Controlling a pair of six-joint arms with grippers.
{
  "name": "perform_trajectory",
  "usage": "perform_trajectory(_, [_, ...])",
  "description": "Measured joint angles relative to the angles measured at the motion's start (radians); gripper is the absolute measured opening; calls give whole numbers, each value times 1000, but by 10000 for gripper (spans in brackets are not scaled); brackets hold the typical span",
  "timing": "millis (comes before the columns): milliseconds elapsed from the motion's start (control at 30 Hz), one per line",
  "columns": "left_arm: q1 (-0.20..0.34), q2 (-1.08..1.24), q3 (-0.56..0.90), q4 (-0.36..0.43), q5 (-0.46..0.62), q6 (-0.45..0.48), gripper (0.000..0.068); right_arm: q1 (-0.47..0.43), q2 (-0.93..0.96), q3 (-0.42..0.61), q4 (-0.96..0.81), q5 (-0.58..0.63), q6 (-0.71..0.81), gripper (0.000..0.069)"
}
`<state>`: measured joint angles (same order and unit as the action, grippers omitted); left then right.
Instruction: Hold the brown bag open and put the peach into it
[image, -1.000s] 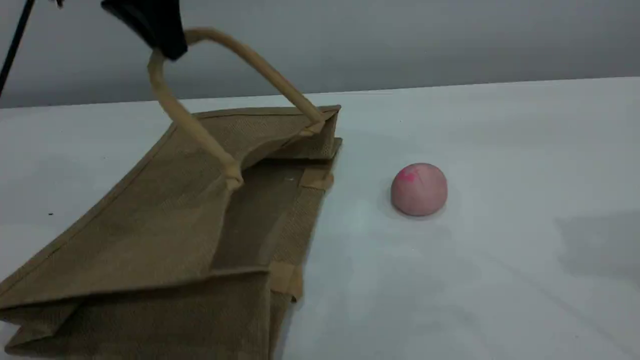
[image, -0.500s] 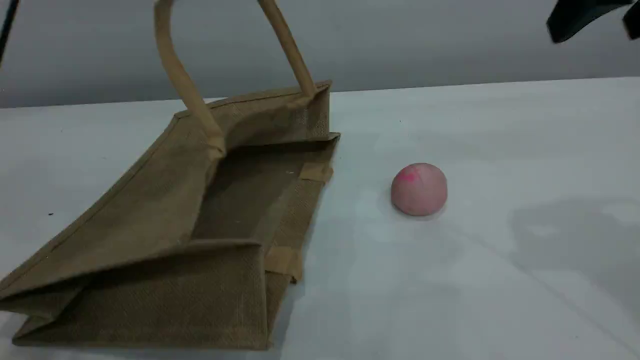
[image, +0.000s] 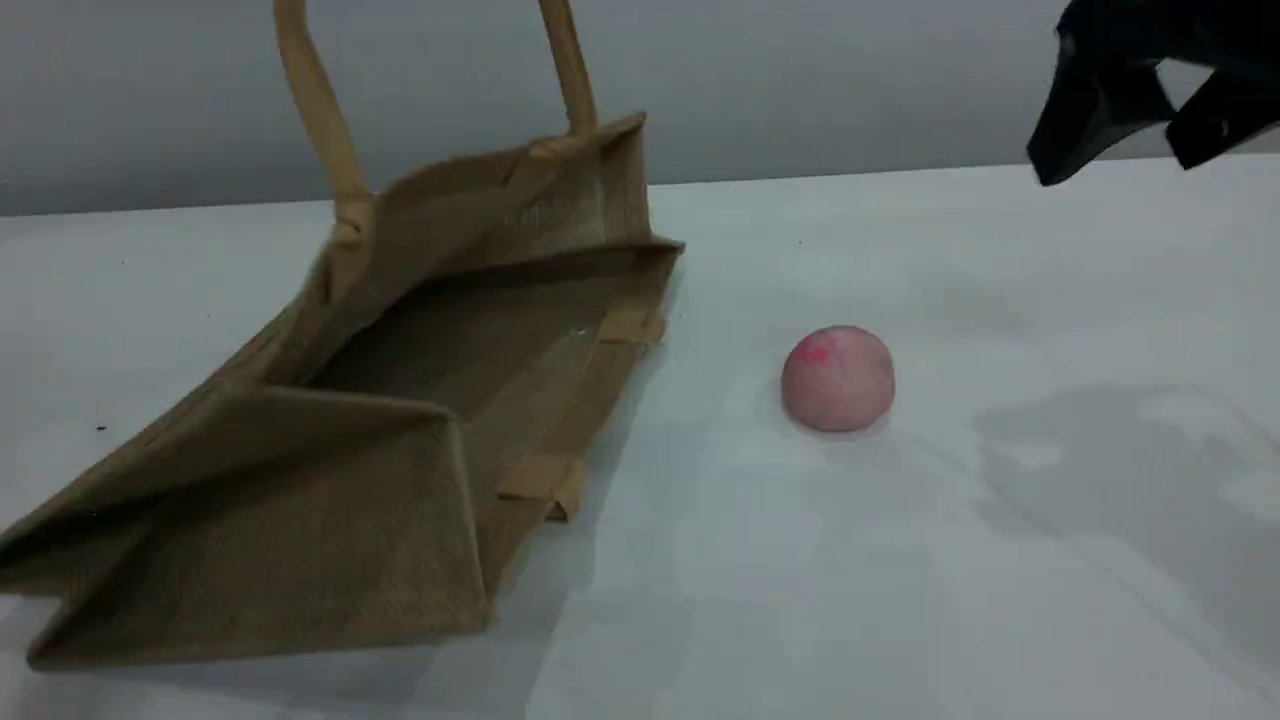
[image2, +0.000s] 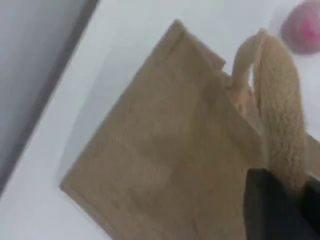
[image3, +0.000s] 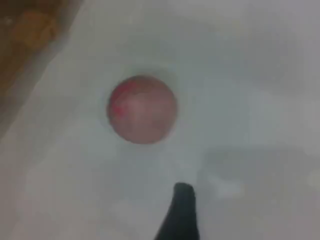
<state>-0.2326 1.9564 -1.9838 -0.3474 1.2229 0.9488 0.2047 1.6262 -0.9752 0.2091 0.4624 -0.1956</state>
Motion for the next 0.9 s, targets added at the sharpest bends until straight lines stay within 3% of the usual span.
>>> perform_trajectory(233, [-11,-1,-25,-3,-2,39,93,73,47,0,4,-71,0,582])
perform_trajectory(333, [-21,-1,-25,-2,-1,89,93,78,81,0,3,-89,0,582])
perform_trajectory(500, [-24,-1,-25,1,-1,92,93,83,139,0,8,-94,0,582])
perform_trajectory(667, [-27,-1,-25,-52,-1,115,92,139,196,0,30,-160,-2,582])
perform_trajectory(900, [-59,-1,-25,-50,-3,148,92,177,292,0,30,-240,-17,582])
